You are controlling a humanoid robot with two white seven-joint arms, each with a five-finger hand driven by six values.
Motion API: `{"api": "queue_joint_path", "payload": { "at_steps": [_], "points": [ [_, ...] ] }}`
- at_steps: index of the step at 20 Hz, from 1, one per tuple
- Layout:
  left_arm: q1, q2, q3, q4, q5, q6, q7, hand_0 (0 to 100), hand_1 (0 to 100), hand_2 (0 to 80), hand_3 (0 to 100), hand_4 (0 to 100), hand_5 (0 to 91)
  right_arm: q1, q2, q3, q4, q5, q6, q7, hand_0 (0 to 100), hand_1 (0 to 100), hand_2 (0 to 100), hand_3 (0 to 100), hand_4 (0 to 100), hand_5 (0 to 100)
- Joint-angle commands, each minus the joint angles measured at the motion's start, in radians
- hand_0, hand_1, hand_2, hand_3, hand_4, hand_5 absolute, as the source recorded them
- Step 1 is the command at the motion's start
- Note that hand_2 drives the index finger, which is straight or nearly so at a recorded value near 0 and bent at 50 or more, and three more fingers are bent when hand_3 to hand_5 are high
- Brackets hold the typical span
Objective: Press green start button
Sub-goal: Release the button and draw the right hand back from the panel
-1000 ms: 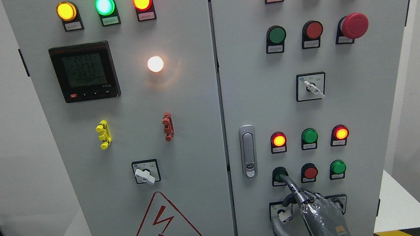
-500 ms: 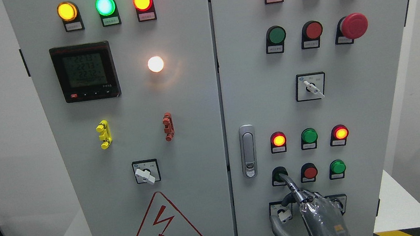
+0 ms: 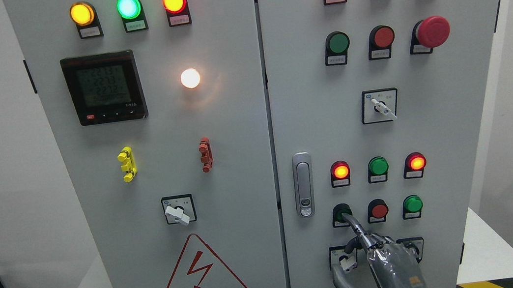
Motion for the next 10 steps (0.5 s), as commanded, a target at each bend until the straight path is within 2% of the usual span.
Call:
{"api": "queue_joint_path", "payload": {
  "at_steps": [1,7,10],
  "points": [
    [0.0,0.0,0.0,0.0,0.0,0.0,0.0,12,56,0.0,0,0,0.0,0.015,0.0,-0.027,-0.039,-0.008,-0.008,0.006,57,37,0,57,56,43],
    [0.001,0.0,0.0,0.0,0.0,0.0,0.0,12,56,0.0,0,0,0.0,0.059,0.0,-0.02,-0.087,-0.051,-0.014,0.006,59,37,0,58,56,43],
    [0.0,0.0,0.0,0.0,0.0,0.0,0.0,12,56,0.0,0,0,0.0,0.095,0.0,-0.015,-0.124,-0.13,-0.016,0.014,62,38,0,58,56,44]
  ]
}}
